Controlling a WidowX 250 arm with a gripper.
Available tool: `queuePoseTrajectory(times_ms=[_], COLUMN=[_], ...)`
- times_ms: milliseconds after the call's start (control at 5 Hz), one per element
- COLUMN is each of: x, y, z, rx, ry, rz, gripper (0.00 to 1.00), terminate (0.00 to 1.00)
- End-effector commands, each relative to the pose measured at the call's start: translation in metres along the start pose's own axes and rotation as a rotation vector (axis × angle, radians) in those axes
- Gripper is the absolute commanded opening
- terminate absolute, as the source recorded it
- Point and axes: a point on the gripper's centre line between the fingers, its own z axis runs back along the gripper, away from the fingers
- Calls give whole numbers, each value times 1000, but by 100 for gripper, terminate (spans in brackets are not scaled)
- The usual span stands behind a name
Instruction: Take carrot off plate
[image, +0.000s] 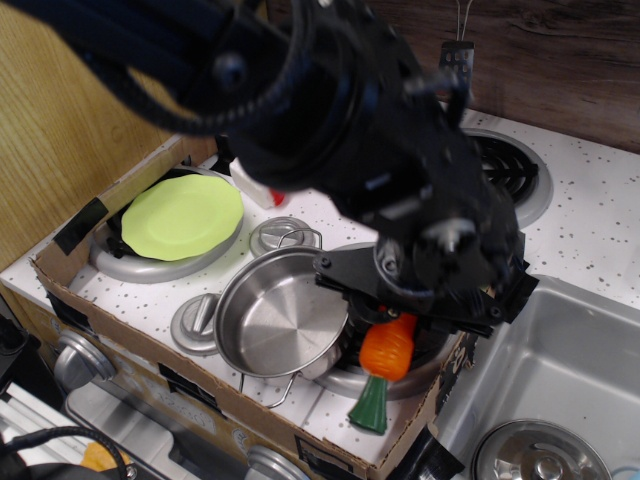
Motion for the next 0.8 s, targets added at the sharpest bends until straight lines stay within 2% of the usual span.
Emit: queuePoseTrajectory(times_ms=[0,200,600], x=[5,-1,1], y=[-2,-5,-7], z=[0,-3,4], rx=[-5,-13,-10], ry=[-79,-89,-83], rz=[-33,7,16], gripper=[0,100,100], terminate=[0,0,0])
